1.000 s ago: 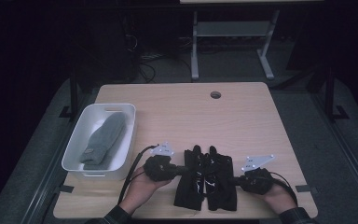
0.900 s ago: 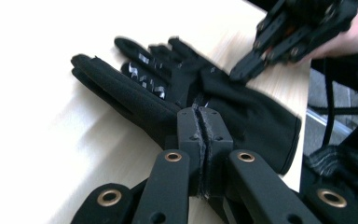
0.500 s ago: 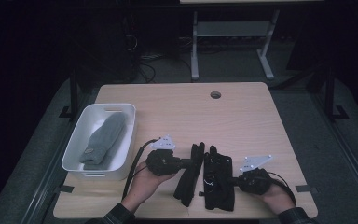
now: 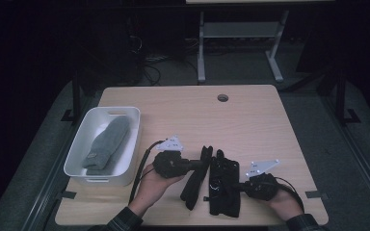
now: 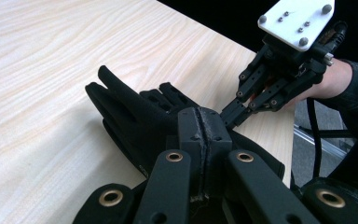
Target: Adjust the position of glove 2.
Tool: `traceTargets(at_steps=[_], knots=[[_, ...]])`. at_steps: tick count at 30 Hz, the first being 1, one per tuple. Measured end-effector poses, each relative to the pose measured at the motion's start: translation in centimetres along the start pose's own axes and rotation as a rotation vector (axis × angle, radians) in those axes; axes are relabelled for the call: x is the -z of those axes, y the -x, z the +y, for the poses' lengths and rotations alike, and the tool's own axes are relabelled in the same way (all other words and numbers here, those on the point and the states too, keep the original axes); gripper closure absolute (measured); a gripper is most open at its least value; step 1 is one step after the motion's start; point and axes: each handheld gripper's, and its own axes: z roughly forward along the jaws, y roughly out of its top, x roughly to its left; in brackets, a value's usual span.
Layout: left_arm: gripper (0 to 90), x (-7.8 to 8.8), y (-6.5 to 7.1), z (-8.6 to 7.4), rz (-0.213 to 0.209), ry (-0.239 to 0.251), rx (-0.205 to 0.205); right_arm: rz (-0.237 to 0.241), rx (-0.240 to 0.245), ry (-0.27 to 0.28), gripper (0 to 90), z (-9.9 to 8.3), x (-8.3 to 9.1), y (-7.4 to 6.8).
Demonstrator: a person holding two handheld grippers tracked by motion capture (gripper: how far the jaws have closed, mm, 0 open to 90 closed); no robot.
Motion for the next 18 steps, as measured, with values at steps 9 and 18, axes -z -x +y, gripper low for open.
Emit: traceTargets(at_steps=[9, 18], knots=[[89.4, -0.3, 0.1, 0.5, -0.003, 0.015, -0.007, 0.003, -0.002, 0.000, 90.0, 0.1, -0.1, 0.0], [89.5, -1.7, 0.7, 1.1, -0.021, 0.004, -0.027, 0.006, 0.012, 0.002, 90.0, 0.8, -0.9, -0.2]])
